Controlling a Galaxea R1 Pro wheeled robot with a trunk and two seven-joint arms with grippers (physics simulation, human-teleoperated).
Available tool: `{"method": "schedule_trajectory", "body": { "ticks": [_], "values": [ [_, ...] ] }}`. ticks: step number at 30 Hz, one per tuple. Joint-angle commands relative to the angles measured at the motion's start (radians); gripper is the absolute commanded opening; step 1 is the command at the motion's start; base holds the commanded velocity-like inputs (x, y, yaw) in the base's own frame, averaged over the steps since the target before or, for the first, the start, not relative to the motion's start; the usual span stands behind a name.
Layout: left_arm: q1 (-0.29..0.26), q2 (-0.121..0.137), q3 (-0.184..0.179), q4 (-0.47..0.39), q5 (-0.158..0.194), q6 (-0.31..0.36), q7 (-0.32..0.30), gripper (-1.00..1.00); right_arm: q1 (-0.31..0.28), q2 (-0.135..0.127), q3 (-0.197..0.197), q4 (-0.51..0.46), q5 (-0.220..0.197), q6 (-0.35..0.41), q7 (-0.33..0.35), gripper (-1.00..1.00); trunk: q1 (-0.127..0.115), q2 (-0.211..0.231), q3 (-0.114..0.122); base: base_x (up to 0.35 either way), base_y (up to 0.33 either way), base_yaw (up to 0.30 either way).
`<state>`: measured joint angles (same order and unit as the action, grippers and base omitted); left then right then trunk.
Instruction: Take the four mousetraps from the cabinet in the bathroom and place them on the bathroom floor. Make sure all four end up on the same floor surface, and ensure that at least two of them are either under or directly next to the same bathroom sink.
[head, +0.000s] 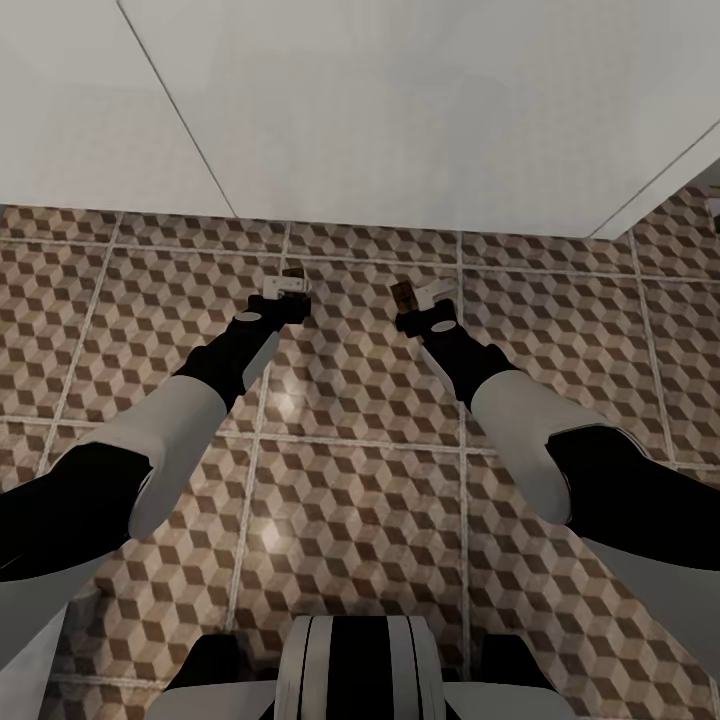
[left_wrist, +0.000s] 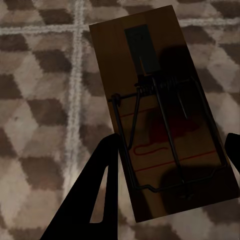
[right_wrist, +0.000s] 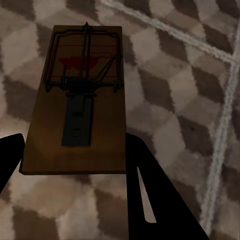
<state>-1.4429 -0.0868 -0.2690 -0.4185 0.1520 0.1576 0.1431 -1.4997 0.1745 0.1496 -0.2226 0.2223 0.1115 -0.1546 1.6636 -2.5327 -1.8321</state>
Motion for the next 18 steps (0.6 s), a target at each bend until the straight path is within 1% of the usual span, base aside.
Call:
{"method": "schedule_trajectory", "body": {
  "ticks": [1, 12, 15, 18],
  "values": [
    [0.000, 0.001, -0.009, -0.002, 0.009, 0.005, 0.009, -1.00, 0.000, 0.000, 0.005, -0.001, 0.005, 0.008, -0.003, -1.00, 0.000, 0.000, 0.000, 0.008, 0.003, 0.000],
    [0.000, 0.001, -0.009, -0.002, 0.009, 0.006, 0.009, -1.00, 0.000, 0.000, 0.005, -0.001, 0.005, 0.008, -0.003, -1.00, 0.000, 0.000, 0.000, 0.005, 0.001, 0.000],
    [0.001, 0.001, -0.009, -0.002, 0.009, 0.006, 0.009, -1.00, 0.000, 0.000, 0.005, -0.001, 0.005, 0.008, -0.003, -1.00, 0.000, 0.000, 0.000, 0.125, 0.000, 0.000],
    [0.001, 0.001, -0.009, -0.002, 0.009, 0.006, 0.009, -1.00, 0.000, 0.000, 0.005, -0.001, 0.005, 0.008, -0.003, -1.00, 0.000, 0.000, 0.000, 0.266, 0.000, 0.000]
  ]
}}
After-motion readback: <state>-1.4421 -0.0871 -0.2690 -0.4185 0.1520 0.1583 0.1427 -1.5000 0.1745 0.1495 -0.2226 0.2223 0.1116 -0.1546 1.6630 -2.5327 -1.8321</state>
